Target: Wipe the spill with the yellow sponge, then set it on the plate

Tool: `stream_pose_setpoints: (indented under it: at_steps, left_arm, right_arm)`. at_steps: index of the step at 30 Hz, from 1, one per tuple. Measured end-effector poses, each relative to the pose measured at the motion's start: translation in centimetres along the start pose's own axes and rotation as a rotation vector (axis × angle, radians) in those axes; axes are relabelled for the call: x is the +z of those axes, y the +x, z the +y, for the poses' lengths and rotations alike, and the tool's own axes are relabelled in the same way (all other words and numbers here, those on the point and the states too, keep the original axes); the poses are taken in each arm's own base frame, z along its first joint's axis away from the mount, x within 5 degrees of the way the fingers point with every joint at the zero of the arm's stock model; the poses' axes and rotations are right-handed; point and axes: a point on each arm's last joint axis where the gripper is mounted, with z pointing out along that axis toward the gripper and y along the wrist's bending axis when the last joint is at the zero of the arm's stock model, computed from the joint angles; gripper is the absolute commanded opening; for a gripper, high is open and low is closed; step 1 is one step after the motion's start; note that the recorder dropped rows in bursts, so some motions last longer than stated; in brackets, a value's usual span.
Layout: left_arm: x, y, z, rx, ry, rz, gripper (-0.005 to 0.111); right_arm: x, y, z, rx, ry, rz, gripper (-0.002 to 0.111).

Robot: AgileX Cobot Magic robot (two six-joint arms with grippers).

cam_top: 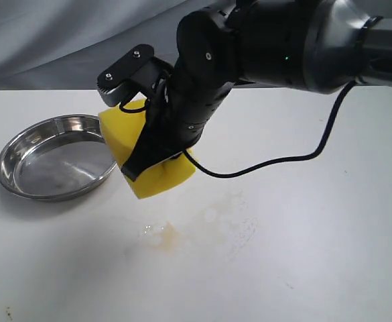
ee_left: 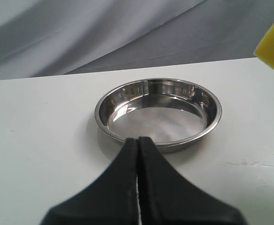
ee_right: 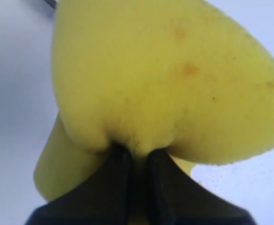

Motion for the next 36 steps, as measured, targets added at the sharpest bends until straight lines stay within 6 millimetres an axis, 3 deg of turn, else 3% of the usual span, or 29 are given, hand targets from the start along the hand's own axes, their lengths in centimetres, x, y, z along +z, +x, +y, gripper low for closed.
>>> stream_pose_setpoints:
  at_steps: [3, 11, 14, 27, 36]
  left_arm:
    - [0.0, 0.0, 0.0, 0.000, 0.000, 0.000, 0.000]
    - [0.0, 0.0, 0.0, 0.000, 0.000, 0.000, 0.000]
    - [0.0, 0.0, 0.0, 0.000, 0.000, 0.000, 0.000]
    - [0.0, 0.0, 0.0, 0.000, 0.000, 0.000, 0.000]
    - [0.0, 0.0, 0.0, 0.000, 0.000, 0.000, 0.000]
  right_arm:
    - [1.6, 0.6, 0.4, 0.025, -0.040, 0.060, 0.000]
    - [9.0, 2.9, 1.7, 0.070, -0.149, 0.224, 0.000]
    - [10.6, 3.8, 2.0, 0.080, -0.170, 0.280, 0.000]
    - [13.5, 5.0, 2.7, 0.125, -0.304, 0.362, 0.000]
    - [13.7, 5.2, 2.8, 0.143, -0.341, 0.388, 0.000]
